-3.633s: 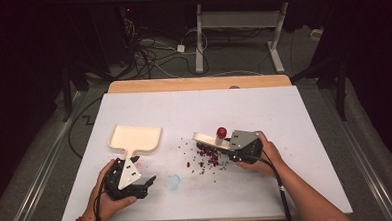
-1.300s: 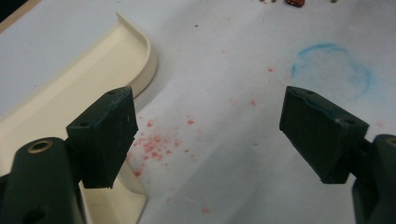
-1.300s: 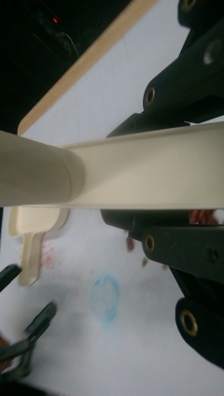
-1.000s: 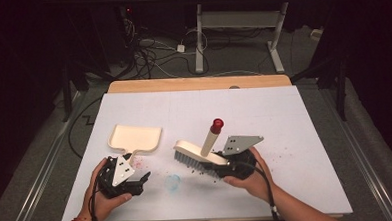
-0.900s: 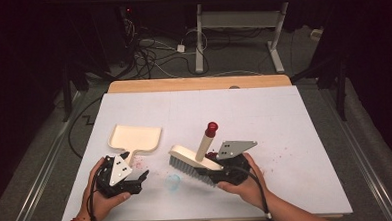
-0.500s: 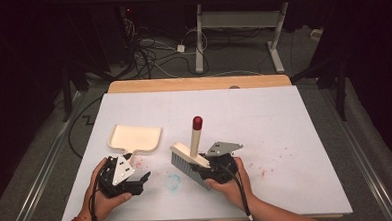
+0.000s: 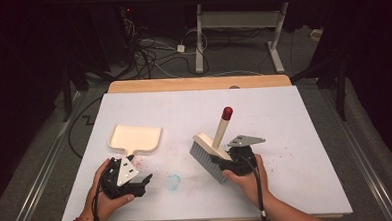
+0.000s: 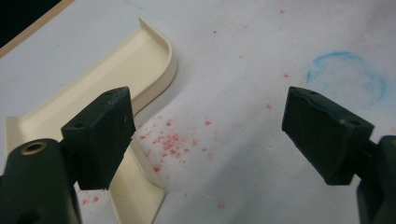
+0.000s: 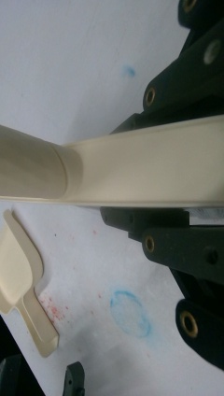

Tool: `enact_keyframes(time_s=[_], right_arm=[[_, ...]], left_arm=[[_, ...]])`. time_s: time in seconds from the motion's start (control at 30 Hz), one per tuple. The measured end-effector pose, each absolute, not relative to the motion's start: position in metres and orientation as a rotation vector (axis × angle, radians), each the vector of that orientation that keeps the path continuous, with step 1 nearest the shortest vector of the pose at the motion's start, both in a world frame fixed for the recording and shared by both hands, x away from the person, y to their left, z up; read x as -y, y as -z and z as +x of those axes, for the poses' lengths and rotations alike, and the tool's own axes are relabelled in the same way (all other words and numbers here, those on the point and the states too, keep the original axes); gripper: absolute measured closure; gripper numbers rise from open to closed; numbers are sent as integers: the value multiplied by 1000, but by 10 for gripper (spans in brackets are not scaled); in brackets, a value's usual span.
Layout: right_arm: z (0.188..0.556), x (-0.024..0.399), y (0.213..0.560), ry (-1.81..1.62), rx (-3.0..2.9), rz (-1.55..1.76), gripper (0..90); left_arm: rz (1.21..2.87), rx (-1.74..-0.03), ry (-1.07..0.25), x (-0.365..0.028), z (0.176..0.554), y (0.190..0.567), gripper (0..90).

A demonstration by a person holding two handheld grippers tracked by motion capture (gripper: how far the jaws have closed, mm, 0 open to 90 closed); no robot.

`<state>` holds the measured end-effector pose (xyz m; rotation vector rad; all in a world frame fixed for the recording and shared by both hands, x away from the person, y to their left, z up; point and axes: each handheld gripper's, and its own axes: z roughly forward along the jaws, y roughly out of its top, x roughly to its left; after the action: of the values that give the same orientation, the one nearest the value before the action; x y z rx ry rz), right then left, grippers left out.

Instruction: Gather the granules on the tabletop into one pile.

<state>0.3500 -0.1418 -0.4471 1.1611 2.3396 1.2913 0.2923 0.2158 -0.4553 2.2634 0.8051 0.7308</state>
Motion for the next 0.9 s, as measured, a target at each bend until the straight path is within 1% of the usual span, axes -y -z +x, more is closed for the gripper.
enact_keyframes(time_s=[0.3, 0.5, 0.63, 0.77, 0.8, 0.9], right_arm=[[353, 155, 433, -1310, -2319, 1131, 676], [349, 166, 412, -1318, -2307, 975, 676], [354, 176, 402, -1285, -2308, 883, 675], [366, 186, 404, -1222, -2275, 829, 676], [370, 190, 407, -1162, -2245, 832, 675], [375, 195, 414, -1118, -2216, 879, 675]], left_arm=[[2282, -793, -721, -214, 293, 457, 165], [2287, -794, -713, -214, 293, 458, 165], [2288, -796, -715, -214, 293, 458, 165], [2292, -791, -714, -213, 294, 458, 165], [2292, -789, -715, -213, 294, 458, 165], [2290, -789, -715, -214, 294, 458, 165]])
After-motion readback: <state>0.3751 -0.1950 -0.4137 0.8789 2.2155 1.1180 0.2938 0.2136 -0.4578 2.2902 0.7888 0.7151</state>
